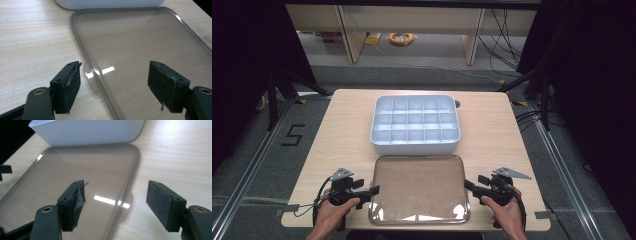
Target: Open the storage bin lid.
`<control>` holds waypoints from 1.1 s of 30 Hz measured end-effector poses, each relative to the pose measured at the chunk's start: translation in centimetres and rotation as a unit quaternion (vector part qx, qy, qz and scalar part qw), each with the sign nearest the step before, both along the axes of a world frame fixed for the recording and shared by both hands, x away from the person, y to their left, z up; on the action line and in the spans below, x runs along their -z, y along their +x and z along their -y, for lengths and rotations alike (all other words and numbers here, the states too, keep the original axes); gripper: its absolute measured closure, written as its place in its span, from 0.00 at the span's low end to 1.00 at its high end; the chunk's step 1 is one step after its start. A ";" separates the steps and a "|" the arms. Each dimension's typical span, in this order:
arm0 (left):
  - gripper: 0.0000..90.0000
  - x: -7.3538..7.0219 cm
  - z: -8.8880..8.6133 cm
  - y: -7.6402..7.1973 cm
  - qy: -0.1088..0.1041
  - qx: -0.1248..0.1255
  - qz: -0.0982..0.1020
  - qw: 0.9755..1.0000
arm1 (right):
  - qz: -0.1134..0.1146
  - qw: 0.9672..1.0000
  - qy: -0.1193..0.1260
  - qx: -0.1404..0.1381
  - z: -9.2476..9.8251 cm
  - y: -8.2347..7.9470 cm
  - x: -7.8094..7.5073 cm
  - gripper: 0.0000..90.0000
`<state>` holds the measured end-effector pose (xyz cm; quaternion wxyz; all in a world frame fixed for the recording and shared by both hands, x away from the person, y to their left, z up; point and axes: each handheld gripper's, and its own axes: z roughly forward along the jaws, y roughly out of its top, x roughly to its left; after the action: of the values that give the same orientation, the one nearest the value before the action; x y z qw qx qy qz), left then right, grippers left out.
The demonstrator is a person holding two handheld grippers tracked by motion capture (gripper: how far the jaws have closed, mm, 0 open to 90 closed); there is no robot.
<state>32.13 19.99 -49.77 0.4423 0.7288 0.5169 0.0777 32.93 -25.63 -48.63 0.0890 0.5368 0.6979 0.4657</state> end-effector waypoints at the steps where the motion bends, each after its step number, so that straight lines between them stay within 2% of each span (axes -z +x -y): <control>1: 0.28 -0.1 -0.1 0.0 -0.001 0.009 0.004 1.000 | 0.006 1.000 -0.008 -0.002 0.2 0.0 -0.2 0.34; 2: 0.26 -0.2 0.2 0.0 -0.014 0.014 0.007 1.000 | -0.008 1.000 0.001 0.002 0.0 -0.2 -0.4 0.33; 3: 0.25 -0.2 0.2 0.0 -0.014 0.014 0.007 1.000 | -0.008 1.000 0.001 0.002 0.0 -0.2 -0.4 0.33; 4: 0.25 -0.2 0.3 -0.1 -0.017 0.018 0.013 1.000 | 0.015 1.000 -0.006 -0.006 0.4 -0.1 -0.2 0.33; 5: 0.25 -0.3 0.3 -0.1 -0.014 0.025 0.020 0.999 | 0.015 1.000 -0.006 -0.006 0.4 -0.1 -0.2 0.33; 6: 0.24 -0.4 0.3 -0.2 -0.016 0.031 0.019 0.999 | -0.001 1.000 0.001 0.002 0.3 -0.4 -0.3 0.32; 7: 0.20 -0.4 0.4 -0.3 -0.019 0.038 0.020 0.999 | 0.007 1.000 -0.010 -0.009 0.6 -0.3 -0.3 0.32; 8: 0.21 -0.4 0.4 -0.3 -0.019 0.038 0.020 0.999 | 0.007 1.000 -0.010 -0.009 0.6 -0.3 -0.3 0.32; 9: 0.21 -0.5 0.3 -0.4 -0.020 0.045 0.021 0.999 | -0.011 1.000 -0.006 0.003 0.5 -0.7 -0.5 0.32; 10: 0.23 -0.6 0.3 -0.7 -0.019 0.033 0.006 0.999 | 0.005 1.000 0.004 0.000 0.5 -0.5 -0.3 0.31; 11: 0.22 -0.7 0.3 -0.8 -0.026 0.027 0.000 0.999 | 0.009 1.000 -0.011 -0.013 0.8 -0.5 -0.5 0.31; 12: 0.20 -0.7 0.1 -0.7 -0.030 0.036 0.009 0.999 | 0.003 1.000 0.012 -0.010 0.5 -0.9 -0.8 0.29; 13: 0.20 -0.7 0.0 -0.6 -0.028 0.041 0.029 0.998 | 0.027 0.999 0.011 -0.024 0.7 -0.8 -0.8 0.28; 15: 0.20 -0.9 -0.3 -0.6 -0.040 0.050 0.029 0.998 | 0.032 0.999 0.009 -0.024 0.7 -0.9 -0.9 0.27; 16: 0.20 -0.9 -0.4 -0.7 -0.053 0.060 0.031 0.996 | 0.041 0.999 0.011 -0.028 0.7 -1.1 -1.0 0.26; 18: 0.19 -1.0 -0.6 -0.9 -0.083 0.073 0.031 0.993 | 0.036 0.999 0.010 -0.030 0.7 -1.7 -1.3 0.23; 19: 0.19 -1.1 -1.1 -1.2 -0.062 0.076 0.032 0.995 | 0.038 0.998 0.021 -0.042 0.8 -1.9 -1.2 0.21; 21: 0.19 -1.1 -1.1 -1.3 -0.062 0.079 0.033 0.994 | 0.044 0.998 0.018 -0.043 0.9 -2.0 -1.1 0.21; 22: 0.19 -1.1 -1.3 -1.5 -0.057 0.082 0.033 0.994 | 0.057 0.997 0.018 -0.051 1.0 -2.0 -0.9 0.21; 23: 0.18 -1.0 -1.3 -1.7 -0.056 0.080 0.034 0.995 | 0.055 0.997 0.013 -0.054 1.2 -2.2 -1.0 0.21; 24: 0.18 -1.0 -1.2 -1.9 -0.049 0.082 0.037 0.995 | 0.050 0.997 0.019 -0.053 1.1 -2.5 -1.0 0.20; 25: 0.18 -1.0 -1.3 -2.0 -0.045 0.087 0.036 0.995 | 0.054 0.997 0.004 -0.058 1.3 -2.6 -0.9 0.20; 26: 0.18 -0.9 -1.0 -2.2 -0.055 0.077 0.037 0.995 | 0.047 0.997 0.015 -0.061 1.2 -2.8 -0.9 0.20; 27: 0.18 -0.8 -1.0 -2.2 -0.052 0.091 0.049 0.993 | 0.047 0.997 0.015 -0.061 1.2 -2.8 -0.9 0.20; 28: 0.18 -0.8 -0.9 -2.3 -0.059 0.091 0.048 0.993 | 0.056 0.996 0.013 -0.061 1.2 -2.9 -0.7 0.20; 29: 0.18 -0.8 -0.9 -2.4 -0.059 0.095 0.050 0.992 | 0.027 0.998 0.012 -0.055 1.0 -3.3 -0.9 0.20; 30: 0.18 -0.8 -1.0 -2.6 -0.053 0.095 0.051 0.993 | 0.035 0.998 0.016 -0.053 0.9 -3.3 -0.7 0.20; 31: 0.18 -0.8 -0.9 -2.8 -0.049 0.091 0.049 0.993 | 0.047 0.996 0.005 -0.071 1.0 -3.4 -0.6 0.20; 32: 0.18 -0.8 -0.9 -3.0 -0.045 0.089 0.047 0.994 | 0.047 0.996 0.005 -0.071 1.0 -3.4 -0.6 0.20; 33: 0.18 -0.7 -0.9 -3.1 -0.047 0.090 0.048 0.994 | 0.034 0.997 0.010 -0.070 0.8 -3.8 -0.6 0.20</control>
<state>28.99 20.85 -49.05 0.5059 0.7462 0.4300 0.0481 29.13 -26.41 -48.01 0.0741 0.4715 0.7258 0.4954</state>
